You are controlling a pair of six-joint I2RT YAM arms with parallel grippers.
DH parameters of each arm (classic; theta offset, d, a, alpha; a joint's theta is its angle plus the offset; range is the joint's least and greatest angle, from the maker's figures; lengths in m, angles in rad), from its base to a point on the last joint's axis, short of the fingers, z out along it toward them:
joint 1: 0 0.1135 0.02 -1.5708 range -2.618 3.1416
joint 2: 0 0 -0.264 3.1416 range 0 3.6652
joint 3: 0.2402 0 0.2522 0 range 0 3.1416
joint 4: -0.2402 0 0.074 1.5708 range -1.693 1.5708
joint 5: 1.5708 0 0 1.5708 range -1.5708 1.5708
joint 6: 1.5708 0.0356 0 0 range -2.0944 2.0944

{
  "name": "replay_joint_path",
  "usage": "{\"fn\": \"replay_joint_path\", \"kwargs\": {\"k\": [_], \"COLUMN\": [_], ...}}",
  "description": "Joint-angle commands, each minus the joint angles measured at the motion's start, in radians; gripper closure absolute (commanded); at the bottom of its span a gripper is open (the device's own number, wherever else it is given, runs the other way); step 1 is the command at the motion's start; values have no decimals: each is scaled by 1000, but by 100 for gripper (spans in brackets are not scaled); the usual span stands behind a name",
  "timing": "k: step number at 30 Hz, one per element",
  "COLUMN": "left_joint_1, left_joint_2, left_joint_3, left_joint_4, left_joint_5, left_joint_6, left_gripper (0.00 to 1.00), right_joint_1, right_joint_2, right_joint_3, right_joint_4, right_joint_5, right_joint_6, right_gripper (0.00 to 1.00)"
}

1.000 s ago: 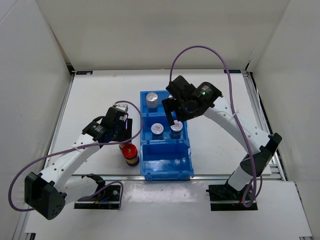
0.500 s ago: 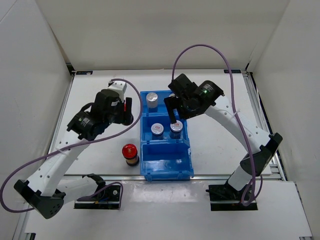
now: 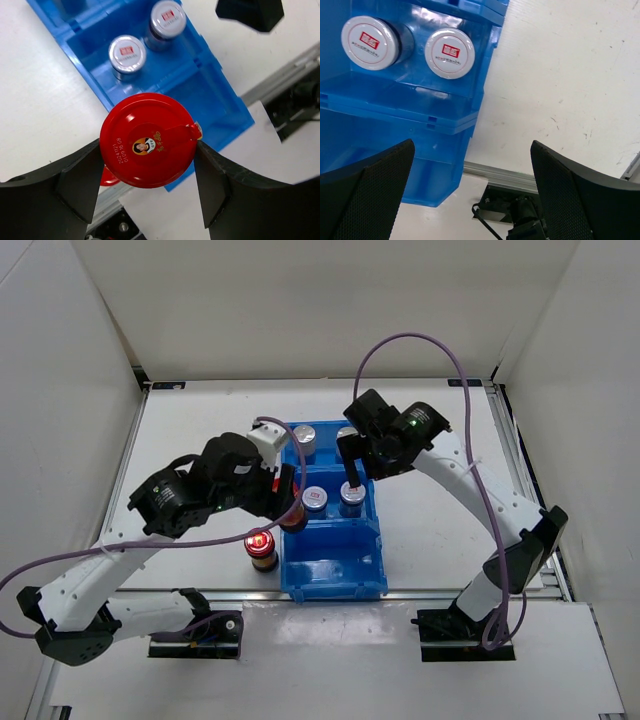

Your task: Organize the condiment bottles

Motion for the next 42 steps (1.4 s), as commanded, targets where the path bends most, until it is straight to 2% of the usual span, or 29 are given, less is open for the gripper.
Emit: {"fn": "replay_joint_path", "kwargs": {"k": [1,9,16,24,29,32,33,35,38,39,42], "left_joint_1": [-15,-119,-231,-273,-273,-273,-273,-273,-273,-273,-273], "left_joint_2": [-28,32,104,83,72,83,83,83,92,83,44], "left_joint_3": [8,-70,-147,-323,-408,-419,-419,-419,-419,-429,-429], "left_joint_4": [39,94,186,298,366,375,375,375,375,375,375], "left_joint_5": [75,115,6,-122,-146,-146,-146,-146,-146,-146,-169], "left_joint_6": [-10,11,20,-9,-9,-9,0,0,10,10,10], "left_gripper": [89,89,89,89,89,83,77,72,58,49,37], "right_joint_1": [-10,-40,-89,-109,-109,-109,-109,-109,-109,-119,-119], "right_joint_2": [-60,-78,-88,-138,-147,-157,-157,-166,-166,-166,-166], "right_joint_3": [-22,-22,-12,-62,-84,-93,-102,-102,-111,-111,-111], "right_joint_4": [20,20,20,29,29,29,29,29,38,38,38], "right_joint_5": [27,28,9,-11,-20,-20,-20,-20,-20,-20,-29], "right_joint_6": [1,1,-10,-19,-28,-28,-28,-28,-37,-37,-37], "right_gripper": [0,0,0,0,0,0,0,0,0,0,0]}}
